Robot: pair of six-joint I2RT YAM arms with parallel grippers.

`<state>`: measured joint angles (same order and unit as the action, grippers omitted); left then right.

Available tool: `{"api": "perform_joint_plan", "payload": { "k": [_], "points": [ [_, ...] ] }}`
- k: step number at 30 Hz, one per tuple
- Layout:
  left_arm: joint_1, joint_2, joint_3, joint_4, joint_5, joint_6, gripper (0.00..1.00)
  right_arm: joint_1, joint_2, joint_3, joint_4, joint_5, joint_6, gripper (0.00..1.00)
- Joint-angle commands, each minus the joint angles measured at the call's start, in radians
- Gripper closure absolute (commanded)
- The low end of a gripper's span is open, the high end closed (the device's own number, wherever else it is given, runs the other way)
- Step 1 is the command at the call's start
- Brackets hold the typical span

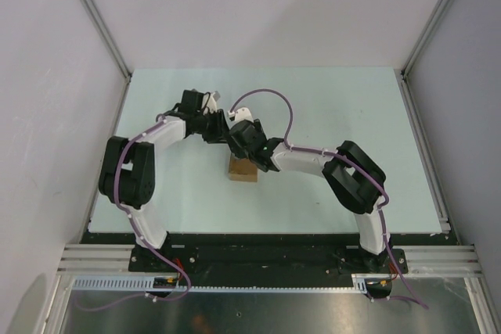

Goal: Unpack the express box

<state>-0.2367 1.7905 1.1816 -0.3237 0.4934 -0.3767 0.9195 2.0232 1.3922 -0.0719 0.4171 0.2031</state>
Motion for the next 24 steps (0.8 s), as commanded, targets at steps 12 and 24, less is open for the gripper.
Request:
{"api": "perform_joint_plan", "payload": {
  "k": [12, 24],
  "points": [
    [0.007, 0.015, 0.006, 0.005, -0.070, 0.005, 0.67, -0.011, 0.120, -0.127, -0.149, -0.107, -0.044, 0.29],
    [0.007, 0.017, -0.004, 0.006, -0.042, 0.019, 0.71, -0.033, 0.134, -0.139, -0.151, -0.132, -0.039, 0.35]
  ]
}}
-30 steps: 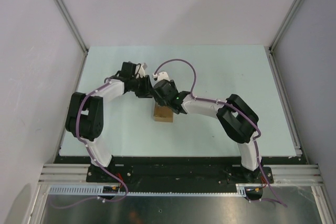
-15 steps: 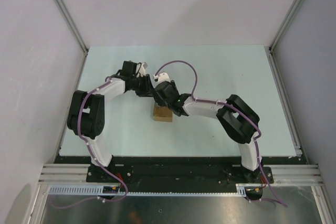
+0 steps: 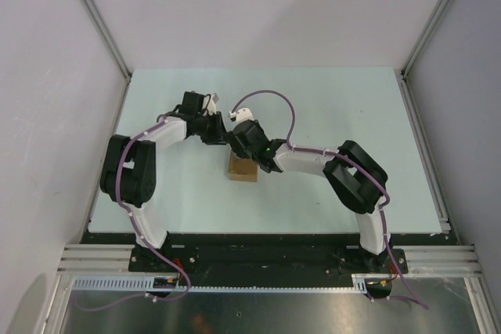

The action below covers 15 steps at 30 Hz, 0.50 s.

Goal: Unpack the express box

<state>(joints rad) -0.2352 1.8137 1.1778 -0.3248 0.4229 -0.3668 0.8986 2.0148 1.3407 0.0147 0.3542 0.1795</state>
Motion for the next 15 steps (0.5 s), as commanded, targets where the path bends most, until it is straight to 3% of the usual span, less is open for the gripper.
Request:
{"api": "perform_joint_plan", "payload": {
  "k": [1, 15],
  "points": [
    [0.005, -0.005, 0.003, 0.007, 0.040, 0.009, 0.70, -0.012, 0.142, -0.089, -0.237, -0.070, -0.015, 0.35],
    [0.002, 0.030, -0.009, 0.007, 0.033, -0.003, 0.69, -0.023, 0.144, -0.089, -0.233, -0.081, 0.003, 0.36]
  ]
}}
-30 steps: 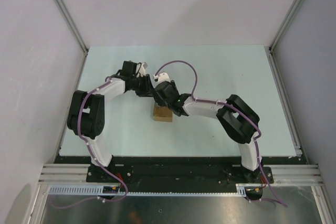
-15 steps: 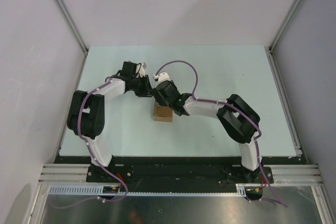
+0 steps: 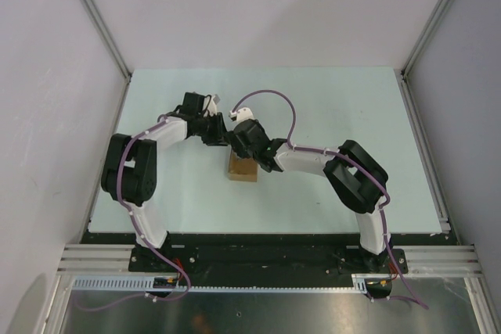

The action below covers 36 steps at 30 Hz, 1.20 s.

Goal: Unpack the express box

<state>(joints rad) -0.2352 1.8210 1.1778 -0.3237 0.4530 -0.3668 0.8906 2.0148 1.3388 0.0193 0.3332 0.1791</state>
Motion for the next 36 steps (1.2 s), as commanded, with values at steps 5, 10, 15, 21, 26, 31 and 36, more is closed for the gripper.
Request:
{"api": "perform_joint_plan", "payload": {
  "k": [5, 10, 15, 21, 26, 31, 36],
  "points": [
    [0.002, 0.032, -0.006, 0.006, -0.017, 0.002, 0.70, -0.018, 0.144, -0.089, -0.237, -0.062, 0.011, 0.37],
    [0.002, 0.028, -0.017, -0.008, -0.101, 0.012, 0.72, -0.024, 0.142, -0.092, -0.237, -0.060, 0.016, 0.38],
    [0.004, 0.020, -0.036, -0.052, -0.175, 0.043, 0.75, -0.035, 0.139, -0.096, -0.234, -0.066, 0.022, 0.39],
    [0.004, 0.060, -0.020, -0.106, -0.220, 0.046, 0.77, -0.048, 0.136, -0.099, -0.226, -0.082, 0.025, 0.41],
    [0.005, 0.075, -0.009, -0.136, -0.240, 0.048, 0.78, -0.058, 0.134, -0.107, -0.219, -0.102, 0.019, 0.58],
    [0.005, 0.077, -0.004, -0.138, -0.221, 0.048, 0.78, -0.053, 0.145, -0.107, -0.217, -0.092, 0.016, 0.64],
    [0.005, 0.086, 0.000, -0.141, -0.208, 0.042, 0.78, -0.051, 0.147, -0.107, -0.223, -0.079, 0.025, 0.61]
  ]
}}
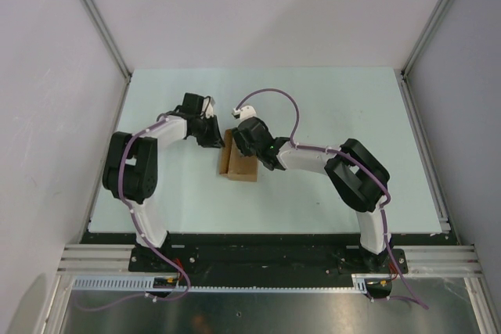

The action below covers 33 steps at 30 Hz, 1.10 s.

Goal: Unpack the express box

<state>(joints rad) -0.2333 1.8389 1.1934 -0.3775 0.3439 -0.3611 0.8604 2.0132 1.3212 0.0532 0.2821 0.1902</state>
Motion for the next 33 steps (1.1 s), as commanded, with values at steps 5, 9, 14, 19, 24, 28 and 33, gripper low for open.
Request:
{"api": "perform_joint_plan", "payload": {
  "k": [5, 9, 14, 19, 24, 28, 33],
  "points": [
    [0.003, 0.062, -0.015, -0.087, -0.097, 0.036, 0.78, -0.023, 0.144, -0.089, -0.257, -0.026, 0.018, 0.61],
    [0.003, 0.057, -0.012, -0.086, -0.108, 0.037, 0.77, -0.023, 0.133, -0.089, -0.254, -0.026, 0.022, 0.60],
    [0.000, 0.068, -0.014, -0.087, -0.111, 0.039, 0.76, -0.020, 0.096, -0.089, -0.247, -0.018, 0.032, 0.52],
    [-0.001, 0.076, -0.026, -0.095, -0.112, 0.036, 0.76, -0.009, 0.012, -0.083, -0.222, 0.011, 0.035, 0.39],
    [0.002, 0.072, -0.032, -0.104, -0.080, 0.016, 0.75, 0.038, 0.001, -0.019, -0.272, 0.165, 0.038, 0.29],
    [0.002, 0.080, -0.043, -0.104, -0.063, 0.005, 0.73, 0.084, 0.065, 0.084, -0.363, 0.304, 0.044, 0.26],
    [0.002, 0.094, -0.055, -0.112, -0.042, -0.009, 0.73, 0.107, 0.094, 0.160, -0.431, 0.350, 0.100, 0.22]
  ]
}}
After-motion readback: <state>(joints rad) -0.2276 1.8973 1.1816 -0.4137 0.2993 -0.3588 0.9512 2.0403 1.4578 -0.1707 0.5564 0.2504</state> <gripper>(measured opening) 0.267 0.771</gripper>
